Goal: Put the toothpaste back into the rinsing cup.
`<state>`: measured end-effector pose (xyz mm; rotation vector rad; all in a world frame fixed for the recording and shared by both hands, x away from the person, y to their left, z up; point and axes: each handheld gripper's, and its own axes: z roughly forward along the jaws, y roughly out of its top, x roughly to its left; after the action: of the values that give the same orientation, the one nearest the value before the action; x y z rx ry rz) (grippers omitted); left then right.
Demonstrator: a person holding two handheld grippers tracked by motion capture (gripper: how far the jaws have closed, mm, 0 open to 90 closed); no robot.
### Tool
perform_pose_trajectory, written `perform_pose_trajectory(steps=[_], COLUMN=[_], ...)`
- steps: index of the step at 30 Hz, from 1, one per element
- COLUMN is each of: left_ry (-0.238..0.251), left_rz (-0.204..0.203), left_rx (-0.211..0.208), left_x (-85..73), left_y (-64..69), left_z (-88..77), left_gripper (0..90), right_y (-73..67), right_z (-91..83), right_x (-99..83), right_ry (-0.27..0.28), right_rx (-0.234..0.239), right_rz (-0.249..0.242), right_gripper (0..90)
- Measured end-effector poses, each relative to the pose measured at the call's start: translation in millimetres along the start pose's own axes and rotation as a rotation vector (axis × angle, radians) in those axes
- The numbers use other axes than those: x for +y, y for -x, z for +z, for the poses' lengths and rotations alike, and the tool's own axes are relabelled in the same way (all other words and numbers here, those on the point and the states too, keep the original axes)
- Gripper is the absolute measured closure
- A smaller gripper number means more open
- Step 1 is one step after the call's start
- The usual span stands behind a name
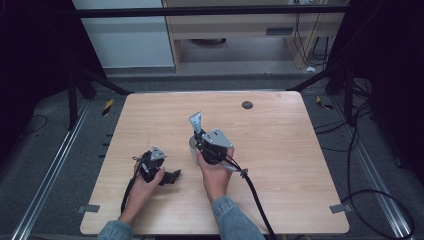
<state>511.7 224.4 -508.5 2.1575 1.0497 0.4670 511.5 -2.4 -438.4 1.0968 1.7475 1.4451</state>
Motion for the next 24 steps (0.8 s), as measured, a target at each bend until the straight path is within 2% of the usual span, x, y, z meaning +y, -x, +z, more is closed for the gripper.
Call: perform_pose_trajectory(steps=[24], left_ry=[-0.001], left_rz=[0.000], left_rx=[0.001], left_x=[0.1], left_y=[0.0], left_z=[0.0], left_gripper=[0.0], right_y=[2.9], right_z=[3.4], right_x=[-9.1], right_ry=[-0.036], right_rx=[0.006], right_rz=[0.028], right_gripper=[76.7])
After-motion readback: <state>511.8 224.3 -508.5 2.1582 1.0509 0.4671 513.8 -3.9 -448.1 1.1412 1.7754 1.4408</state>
